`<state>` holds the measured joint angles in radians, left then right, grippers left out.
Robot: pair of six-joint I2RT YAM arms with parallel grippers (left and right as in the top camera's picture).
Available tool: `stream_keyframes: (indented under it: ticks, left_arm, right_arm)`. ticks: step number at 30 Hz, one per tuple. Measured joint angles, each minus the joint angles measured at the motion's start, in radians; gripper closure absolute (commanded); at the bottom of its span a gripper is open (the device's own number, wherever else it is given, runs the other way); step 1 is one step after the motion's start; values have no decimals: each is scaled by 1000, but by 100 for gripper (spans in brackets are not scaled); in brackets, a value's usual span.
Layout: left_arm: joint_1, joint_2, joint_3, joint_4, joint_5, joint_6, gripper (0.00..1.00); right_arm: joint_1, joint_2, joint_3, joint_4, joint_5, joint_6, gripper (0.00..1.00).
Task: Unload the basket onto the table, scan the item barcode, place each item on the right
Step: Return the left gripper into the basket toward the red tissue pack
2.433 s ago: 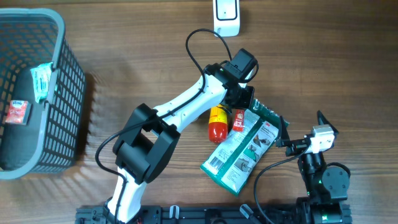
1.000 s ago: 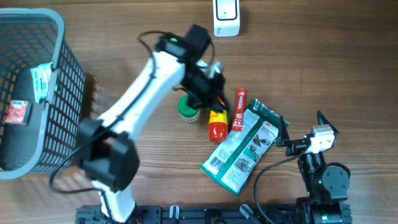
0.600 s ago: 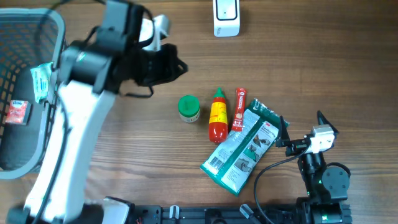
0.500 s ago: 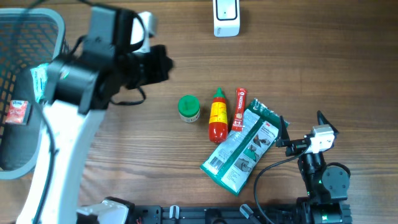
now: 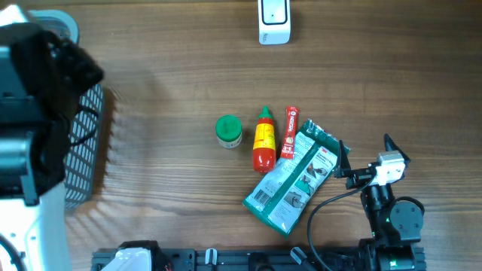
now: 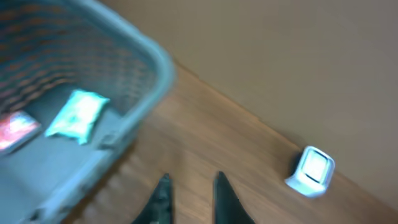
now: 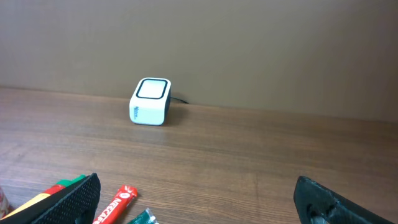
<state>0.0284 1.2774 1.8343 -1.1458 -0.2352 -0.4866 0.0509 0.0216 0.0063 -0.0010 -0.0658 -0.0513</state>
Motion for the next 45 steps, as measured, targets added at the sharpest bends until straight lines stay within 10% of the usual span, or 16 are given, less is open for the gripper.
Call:
stream_keyframes:
  ticks: [6, 10, 21, 34, 45]
  left_arm:
    - [116, 58, 0, -28, 16, -64, 93]
    - [237, 110, 0, -31, 16, -141, 31]
    - [494, 385, 3, -183, 58, -288, 2]
    - [726, 394, -85, -102, 132, -432, 0]
    - [805, 394, -517, 282, 128, -433, 0]
  right_arm:
    - [0, 0, 0, 0, 0, 0, 0]
    - [0, 0, 0, 0, 0, 0, 0]
    - [0, 0, 0, 0, 0, 0, 0]
    - [0, 0, 0, 0, 0, 0, 0]
    - [0, 0, 0, 0, 0, 0, 0]
